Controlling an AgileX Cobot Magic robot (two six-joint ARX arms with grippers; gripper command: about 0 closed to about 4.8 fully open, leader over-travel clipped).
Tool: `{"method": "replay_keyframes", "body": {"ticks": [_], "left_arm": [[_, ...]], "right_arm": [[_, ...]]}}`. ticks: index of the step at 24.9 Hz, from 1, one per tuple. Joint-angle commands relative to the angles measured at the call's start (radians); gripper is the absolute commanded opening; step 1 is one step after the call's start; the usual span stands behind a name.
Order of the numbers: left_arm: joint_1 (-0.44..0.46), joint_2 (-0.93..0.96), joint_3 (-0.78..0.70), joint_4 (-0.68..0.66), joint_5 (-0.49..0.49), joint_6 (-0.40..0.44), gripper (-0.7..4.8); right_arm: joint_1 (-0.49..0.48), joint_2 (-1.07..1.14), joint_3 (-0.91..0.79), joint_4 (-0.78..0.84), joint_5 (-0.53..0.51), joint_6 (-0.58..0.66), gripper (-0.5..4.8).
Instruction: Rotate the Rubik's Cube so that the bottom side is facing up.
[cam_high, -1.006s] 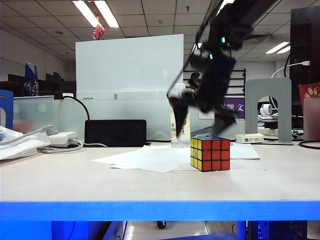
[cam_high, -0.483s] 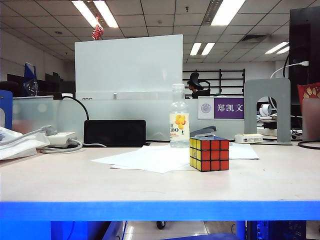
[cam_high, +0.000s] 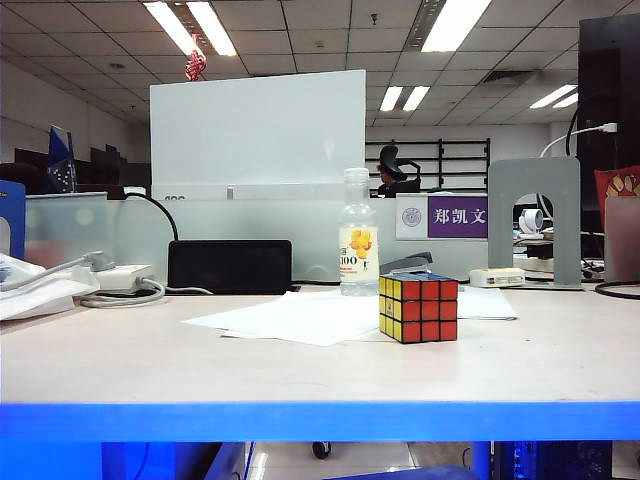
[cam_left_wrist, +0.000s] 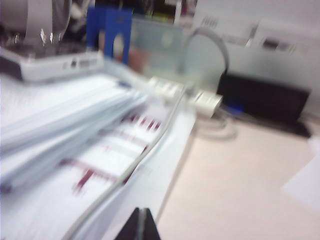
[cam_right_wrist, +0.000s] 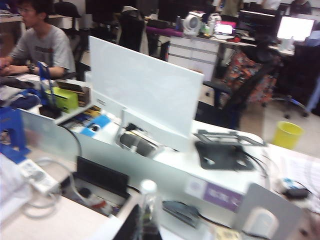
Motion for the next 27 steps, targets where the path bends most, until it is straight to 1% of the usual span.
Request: {"method": "replay_keyframes", "body": {"ticks": [1, 5, 10, 12, 13, 15, 16, 17, 18, 19, 20, 21, 22, 23, 24, 25, 26, 27], "left_arm": [[0.002, -0.001, -0.036, 0.011, -0.008, -0.008, -0.06], [0.002, 0.0, -0.081, 0.065, -0.01, -0.019, -0.06], [0.002, 0.0, -0.08, 0.05, -0.018, -0.035, -0.04], [0.002, 0.0, -0.08, 0.051, -0.018, -0.072, -0.01], [0.001, 0.0, -0.08, 0.061, -0.01, -0.112, -0.01], [0.001, 0.0, -0.08, 0.071, -0.006, -0.148, -0.01], [0.001, 0.0, -0.08, 0.071, -0.003, -0.197, -0.01], [0.001, 0.0, -0.08, 0.071, -0.001, -0.216, -0.01], [0.001, 0.0, -0.08, 0.068, 0.01, -0.216, -0.01], [0.001, 0.0, -0.08, 0.066, 0.01, -0.216, -0.01], [0.001, 0.0, -0.08, 0.058, 0.014, -0.216, -0.01], [0.001, 0.0, -0.08, 0.053, 0.018, -0.216, -0.01], [0.0, 0.0, -0.08, 0.046, 0.016, -0.216, -0.01], [0.0, 0.0, -0.08, 0.045, 0.016, -0.216, -0.01], [0.0, 0.0, -0.08, 0.045, 0.016, -0.216, -0.01], [0.0, 0.0, -0.08, 0.045, 0.016, -0.216, -0.01], [0.0, 0.0, -0.08, 0.045, 0.016, -0.216, -0.01], [0.0, 0.0, -0.08, 0.045, 0.016, -0.216, -0.01]], "right_arm": [[0.0, -0.075, -0.002, -0.058, 0.019, -0.007, -0.08], [0.0, -0.179, -0.002, -0.112, 0.055, -0.006, -0.08], [0.0, -0.311, -0.002, -0.219, 0.146, 0.0, -0.08], [0.0, -0.369, -0.003, -0.285, 0.153, 0.011, -0.08], [0.0, -0.411, -0.033, -0.286, 0.153, 0.037, -0.08], [0.0, -0.491, -0.108, -0.286, 0.158, 0.055, -0.08], [-0.004, -0.569, -0.209, -0.285, 0.218, 0.059, -0.08], [-0.003, -0.615, -0.281, -0.28, 0.253, 0.058, -0.08], [-0.003, -0.688, -0.418, -0.273, 0.284, 0.058, -0.08], [0.0, -0.735, -0.52, -0.255, 0.288, 0.058, -0.08], [0.009, -0.818, -0.709, -0.18, 0.288, 0.059, -0.08], [0.014, -0.874, -0.842, -0.098, 0.282, 0.06, -0.08], [0.015, -0.977, -1.081, 0.087, 0.235, 0.066, -0.08], [0.013, -1.021, -1.184, 0.179, 0.206, 0.078, -0.08], [0.012, -1.113, -1.402, 0.384, 0.163, 0.107, -0.08], [0.012, -1.148, -1.49, 0.47, 0.156, 0.109, -0.08], [0.013, -1.221, -1.668, 0.634, 0.165, 0.109, -0.08], [0.013, -1.255, -1.754, 0.71, 0.18, 0.108, -0.08]]}}
